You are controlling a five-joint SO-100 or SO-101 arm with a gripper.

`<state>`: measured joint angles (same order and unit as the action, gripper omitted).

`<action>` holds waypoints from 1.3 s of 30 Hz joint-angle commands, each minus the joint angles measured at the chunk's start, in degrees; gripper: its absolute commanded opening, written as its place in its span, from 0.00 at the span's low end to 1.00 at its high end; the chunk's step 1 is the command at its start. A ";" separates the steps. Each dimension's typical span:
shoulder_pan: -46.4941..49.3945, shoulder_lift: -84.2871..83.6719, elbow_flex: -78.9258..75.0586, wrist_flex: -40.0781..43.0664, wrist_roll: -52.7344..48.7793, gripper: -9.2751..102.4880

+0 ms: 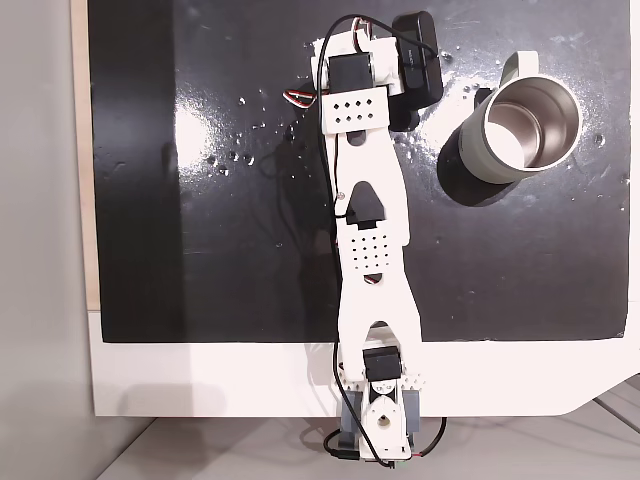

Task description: Grasp a pengrip and put it in the cup.

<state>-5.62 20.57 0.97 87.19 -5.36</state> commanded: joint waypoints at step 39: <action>35.07 47.46 4.57 13.54 -11.87 0.08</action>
<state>26.89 66.53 7.82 101.87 -13.80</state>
